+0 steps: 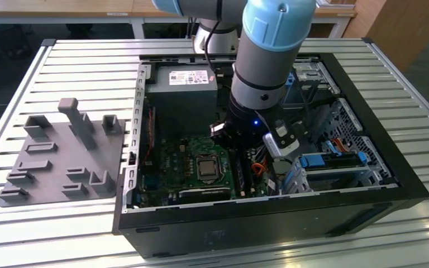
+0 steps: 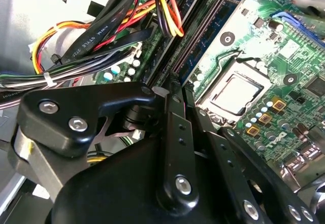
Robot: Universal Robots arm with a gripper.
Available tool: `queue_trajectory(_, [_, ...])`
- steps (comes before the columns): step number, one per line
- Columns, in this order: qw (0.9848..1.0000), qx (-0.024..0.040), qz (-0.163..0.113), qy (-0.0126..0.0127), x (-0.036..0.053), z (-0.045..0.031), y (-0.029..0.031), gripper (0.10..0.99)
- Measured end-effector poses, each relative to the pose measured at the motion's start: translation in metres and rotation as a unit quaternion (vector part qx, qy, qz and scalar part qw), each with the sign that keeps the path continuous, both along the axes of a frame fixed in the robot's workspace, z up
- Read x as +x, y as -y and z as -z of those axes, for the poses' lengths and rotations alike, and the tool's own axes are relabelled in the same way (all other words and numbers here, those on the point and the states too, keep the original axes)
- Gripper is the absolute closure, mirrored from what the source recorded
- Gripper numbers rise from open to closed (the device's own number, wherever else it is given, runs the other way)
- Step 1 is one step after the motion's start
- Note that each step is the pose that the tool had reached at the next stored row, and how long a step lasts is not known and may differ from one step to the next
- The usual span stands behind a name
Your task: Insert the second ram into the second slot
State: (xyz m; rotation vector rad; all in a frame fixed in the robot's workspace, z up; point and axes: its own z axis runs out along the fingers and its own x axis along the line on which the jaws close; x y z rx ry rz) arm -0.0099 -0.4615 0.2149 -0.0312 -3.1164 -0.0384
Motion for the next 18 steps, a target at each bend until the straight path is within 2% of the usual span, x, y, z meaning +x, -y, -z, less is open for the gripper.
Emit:
queue_trajectory(12, [1.0,-0.0007,0.0,0.0,0.0,0.0007,0.0,0.945])
queue_trajectory(18, [1.0,-0.0008,0.0,0.0,0.0,0.0035,-0.0001,0.945])
